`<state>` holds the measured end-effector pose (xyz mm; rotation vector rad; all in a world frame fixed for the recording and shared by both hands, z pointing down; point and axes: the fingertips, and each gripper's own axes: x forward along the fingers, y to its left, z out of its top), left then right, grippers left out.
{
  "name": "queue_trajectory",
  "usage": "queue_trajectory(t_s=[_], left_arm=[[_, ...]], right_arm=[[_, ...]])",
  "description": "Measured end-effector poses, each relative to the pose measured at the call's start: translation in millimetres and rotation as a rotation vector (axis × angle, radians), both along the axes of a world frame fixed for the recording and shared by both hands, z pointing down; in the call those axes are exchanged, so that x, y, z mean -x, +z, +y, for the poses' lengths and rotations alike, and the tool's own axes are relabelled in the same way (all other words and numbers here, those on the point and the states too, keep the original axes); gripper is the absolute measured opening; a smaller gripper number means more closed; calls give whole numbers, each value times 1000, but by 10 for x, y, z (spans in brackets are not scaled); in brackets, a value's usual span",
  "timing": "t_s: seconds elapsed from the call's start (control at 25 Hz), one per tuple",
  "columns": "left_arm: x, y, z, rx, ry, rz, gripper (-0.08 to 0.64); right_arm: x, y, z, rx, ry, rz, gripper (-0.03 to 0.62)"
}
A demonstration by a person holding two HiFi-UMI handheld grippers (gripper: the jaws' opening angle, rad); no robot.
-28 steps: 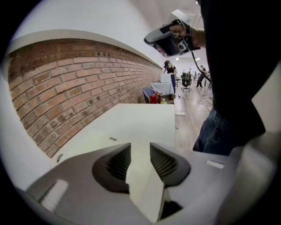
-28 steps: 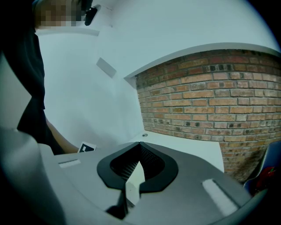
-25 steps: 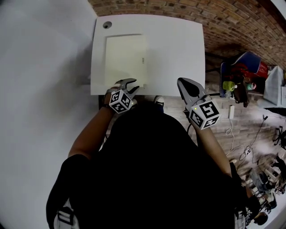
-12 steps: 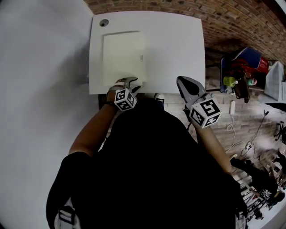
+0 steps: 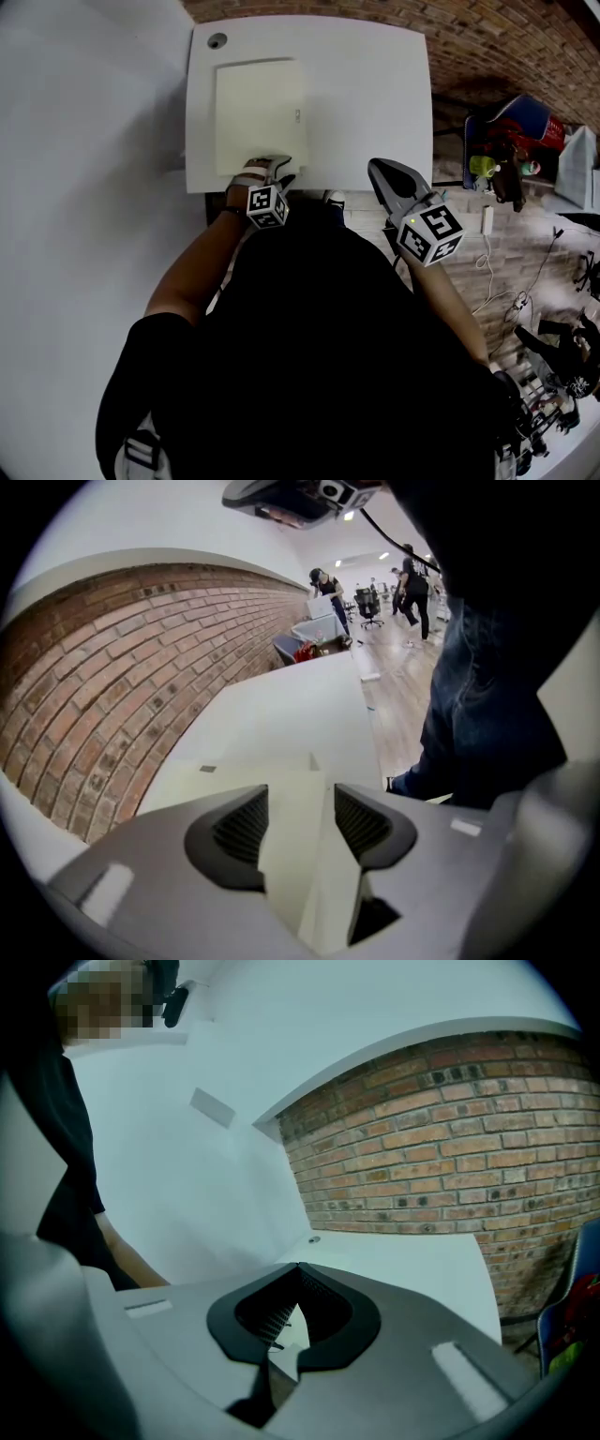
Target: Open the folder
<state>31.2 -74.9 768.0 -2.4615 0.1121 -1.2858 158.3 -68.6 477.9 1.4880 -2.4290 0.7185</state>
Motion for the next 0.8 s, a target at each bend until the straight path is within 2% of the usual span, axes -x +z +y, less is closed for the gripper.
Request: queue_trajectory(t_s=[0.24,0.48,0.68,0.8], left_arm=[[-9,42,-66,-60,1,-18,187],[36,54,28,-99,65,-24,187],[96,-81,-104,-149,7,-41,187],[82,-107,-138,-170,1,-53,186]], right_arm=[[66,17,20,5,-15,5,-2],[106,50,69,15,-19,5,-2],[75,56,89,29,-16,-4,-3],[88,51,104,32,-27,-7,-2]])
